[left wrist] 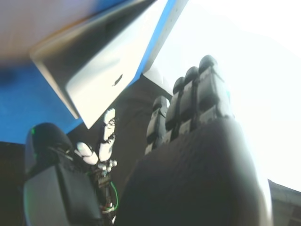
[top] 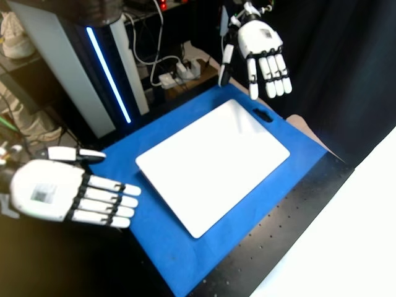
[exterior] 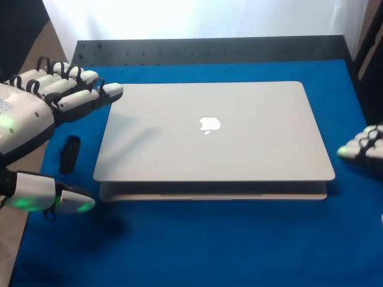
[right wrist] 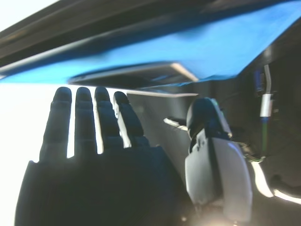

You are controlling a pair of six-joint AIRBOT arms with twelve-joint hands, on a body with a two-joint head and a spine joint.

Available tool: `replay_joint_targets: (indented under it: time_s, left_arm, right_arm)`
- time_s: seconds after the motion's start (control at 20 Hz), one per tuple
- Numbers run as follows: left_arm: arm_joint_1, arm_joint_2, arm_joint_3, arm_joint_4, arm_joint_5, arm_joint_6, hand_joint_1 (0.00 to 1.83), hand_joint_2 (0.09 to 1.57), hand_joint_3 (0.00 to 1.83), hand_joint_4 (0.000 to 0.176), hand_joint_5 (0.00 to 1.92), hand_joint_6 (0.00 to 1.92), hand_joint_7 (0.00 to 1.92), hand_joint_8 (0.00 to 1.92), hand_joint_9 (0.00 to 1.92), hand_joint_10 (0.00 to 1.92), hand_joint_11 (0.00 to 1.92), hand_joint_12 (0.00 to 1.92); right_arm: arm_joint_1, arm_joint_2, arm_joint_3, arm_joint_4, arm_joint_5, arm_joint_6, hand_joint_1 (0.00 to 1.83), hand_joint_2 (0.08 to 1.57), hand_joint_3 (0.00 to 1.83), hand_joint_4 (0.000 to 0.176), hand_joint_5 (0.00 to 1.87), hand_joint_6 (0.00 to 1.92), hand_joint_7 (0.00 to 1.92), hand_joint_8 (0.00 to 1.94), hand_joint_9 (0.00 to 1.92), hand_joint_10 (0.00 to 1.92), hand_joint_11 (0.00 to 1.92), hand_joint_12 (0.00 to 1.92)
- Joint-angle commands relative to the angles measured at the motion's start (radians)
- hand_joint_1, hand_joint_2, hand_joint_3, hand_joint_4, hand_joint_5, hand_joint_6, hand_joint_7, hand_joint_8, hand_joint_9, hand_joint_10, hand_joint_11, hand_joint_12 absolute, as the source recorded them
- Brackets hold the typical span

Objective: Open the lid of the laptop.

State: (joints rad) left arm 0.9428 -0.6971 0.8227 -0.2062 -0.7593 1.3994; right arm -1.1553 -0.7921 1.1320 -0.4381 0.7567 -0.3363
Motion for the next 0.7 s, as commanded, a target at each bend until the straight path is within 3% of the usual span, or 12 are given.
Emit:
replay_joint_targets:
  time_s: [0.0,0.15,0.65]
  left_arm:
    - [-0.013,-0.006,0.005,0.004,-0.116,0.005,0.68,0.86,0.00,0.176,0.00,0.00,0.00,0.00,0.00,0.00,0.00,0.00]
    - [-0.020,-0.014,0.009,0.006,-0.111,0.005,0.69,0.85,0.00,0.176,0.00,0.00,0.00,0.00,0.00,0.00,0.00,0.00]
    - [-0.029,-0.028,0.018,0.006,-0.100,0.005,0.71,0.83,0.00,0.176,0.00,0.00,0.00,0.00,0.00,0.00,0.00,0.00]
  right_arm:
    - [0.017,-0.003,0.000,0.018,0.079,0.021,0.00,1.18,0.00,0.000,0.00,0.00,0.00,0.00,0.00,0.00,0.00,0.00]
    - [0.020,-0.021,0.001,-0.068,0.078,0.101,0.00,1.14,0.00,0.000,0.00,0.00,0.00,0.00,0.00,0.00,0.00,0.00]
    - [0.077,-0.036,-0.023,-0.155,0.078,0.102,0.00,1.19,0.01,0.000,0.00,0.00,0.00,0.00,0.00,0.00,0.00,0.00]
